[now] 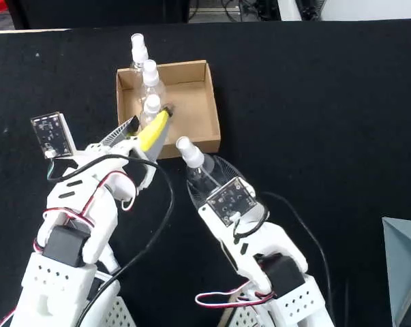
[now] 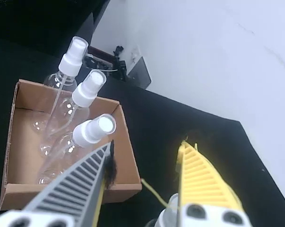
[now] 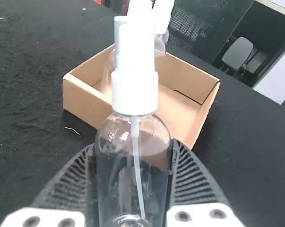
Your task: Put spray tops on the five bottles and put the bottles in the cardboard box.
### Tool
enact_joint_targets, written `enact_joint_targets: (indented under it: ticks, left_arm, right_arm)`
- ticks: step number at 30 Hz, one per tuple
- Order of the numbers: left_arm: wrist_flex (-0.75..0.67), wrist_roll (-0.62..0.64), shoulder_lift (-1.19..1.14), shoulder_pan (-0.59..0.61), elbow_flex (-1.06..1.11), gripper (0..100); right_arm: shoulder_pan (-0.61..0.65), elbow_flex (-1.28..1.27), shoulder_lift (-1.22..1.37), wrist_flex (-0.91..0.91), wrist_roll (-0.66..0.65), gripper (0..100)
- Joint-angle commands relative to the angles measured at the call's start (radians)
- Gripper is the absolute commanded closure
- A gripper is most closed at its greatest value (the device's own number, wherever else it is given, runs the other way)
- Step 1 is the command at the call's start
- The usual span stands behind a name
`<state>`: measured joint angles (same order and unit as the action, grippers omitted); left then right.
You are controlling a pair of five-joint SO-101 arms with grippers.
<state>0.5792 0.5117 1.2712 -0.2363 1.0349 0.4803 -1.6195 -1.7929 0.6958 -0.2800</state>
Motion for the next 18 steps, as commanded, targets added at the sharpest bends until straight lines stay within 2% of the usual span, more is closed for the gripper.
enact_joint_targets:
  ticks: [1, 9, 16, 18]
  left_arm:
    - [-0.002, -0.009, 0.015, 0.004, -0.007, 79]
    - [-0.003, -0.011, 0.008, 0.002, 0.002, 79]
    - [-0.209, -0.137, 0.008, -0.035, 0.136, 79]
    - [-0.213, -0.163, 0.008, -0.073, 0.153, 79]
  right_arm:
    - [0.014, 0.102, -0.124, 0.0, 0.008, 94.9]
    - [0.014, 0.137, -0.124, 0.0, 0.008, 94.9]
    - [0.017, 0.14, -0.124, 0.0, 0.008, 94.9]
    - [0.017, 0.137, -0.124, 0.0, 0.008, 94.9]
